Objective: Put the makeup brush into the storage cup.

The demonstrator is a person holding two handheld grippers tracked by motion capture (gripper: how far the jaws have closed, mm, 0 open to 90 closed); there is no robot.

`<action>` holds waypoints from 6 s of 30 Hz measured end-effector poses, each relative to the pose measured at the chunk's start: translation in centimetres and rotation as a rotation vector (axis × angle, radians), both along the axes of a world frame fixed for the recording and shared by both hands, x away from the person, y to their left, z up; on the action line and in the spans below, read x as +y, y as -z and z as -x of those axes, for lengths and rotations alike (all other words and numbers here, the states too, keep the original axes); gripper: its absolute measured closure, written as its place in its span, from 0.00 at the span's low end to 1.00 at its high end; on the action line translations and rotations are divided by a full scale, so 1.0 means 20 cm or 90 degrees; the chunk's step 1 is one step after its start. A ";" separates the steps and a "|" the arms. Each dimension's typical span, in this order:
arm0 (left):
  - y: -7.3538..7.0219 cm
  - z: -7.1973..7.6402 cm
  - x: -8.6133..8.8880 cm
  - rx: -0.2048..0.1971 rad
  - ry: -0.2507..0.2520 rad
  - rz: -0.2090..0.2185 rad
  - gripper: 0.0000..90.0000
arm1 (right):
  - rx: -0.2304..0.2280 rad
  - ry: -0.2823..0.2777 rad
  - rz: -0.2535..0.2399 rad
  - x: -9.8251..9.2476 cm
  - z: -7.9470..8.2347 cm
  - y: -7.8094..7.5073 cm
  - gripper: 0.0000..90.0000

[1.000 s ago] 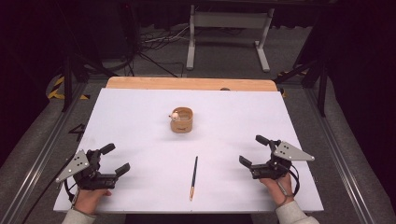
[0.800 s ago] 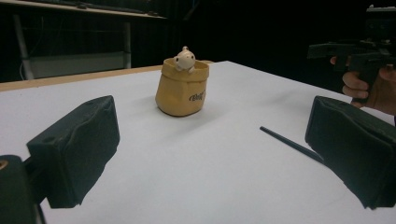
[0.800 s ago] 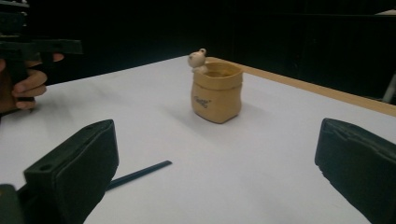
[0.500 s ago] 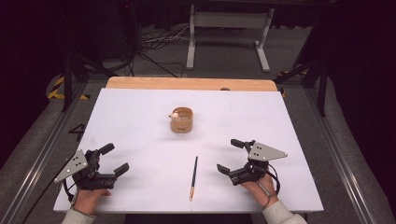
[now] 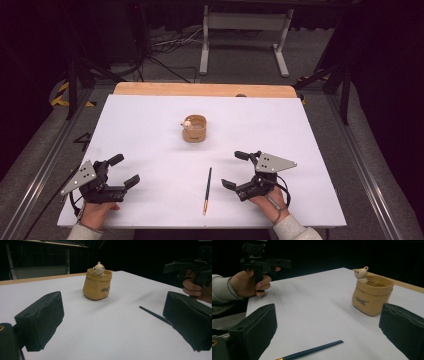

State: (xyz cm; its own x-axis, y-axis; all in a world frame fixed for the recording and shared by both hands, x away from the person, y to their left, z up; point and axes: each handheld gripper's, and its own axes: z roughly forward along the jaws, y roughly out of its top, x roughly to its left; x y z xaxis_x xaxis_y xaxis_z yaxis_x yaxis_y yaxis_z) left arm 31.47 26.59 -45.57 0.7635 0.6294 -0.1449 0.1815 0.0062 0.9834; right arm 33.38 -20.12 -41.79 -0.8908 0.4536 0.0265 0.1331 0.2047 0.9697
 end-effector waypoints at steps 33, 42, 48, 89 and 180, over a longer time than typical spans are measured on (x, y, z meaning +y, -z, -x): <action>0.00 0.00 -0.02 -0.003 0.009 -0.008 0.05 | -0.004 -0.123 0.258 0.17 -0.10 -0.24 0.05; 0.00 0.00 -0.02 -0.002 0.009 -0.010 0.05 | 0.009 -0.177 0.343 0.24 -0.17 -0.33 0.03; 0.00 0.02 -0.01 -0.001 0.008 -0.014 0.05 | 0.034 -0.211 0.403 0.28 -0.21 -0.33 0.03; 0.00 0.01 0.00 0.003 0.015 -0.009 0.05 | 0.099 -0.342 0.549 0.50 -0.34 -0.24 0.03; 0.01 0.01 -0.01 0.006 0.013 -0.006 0.03 | 0.028 -0.464 0.846 0.72 -0.16 0.02 0.92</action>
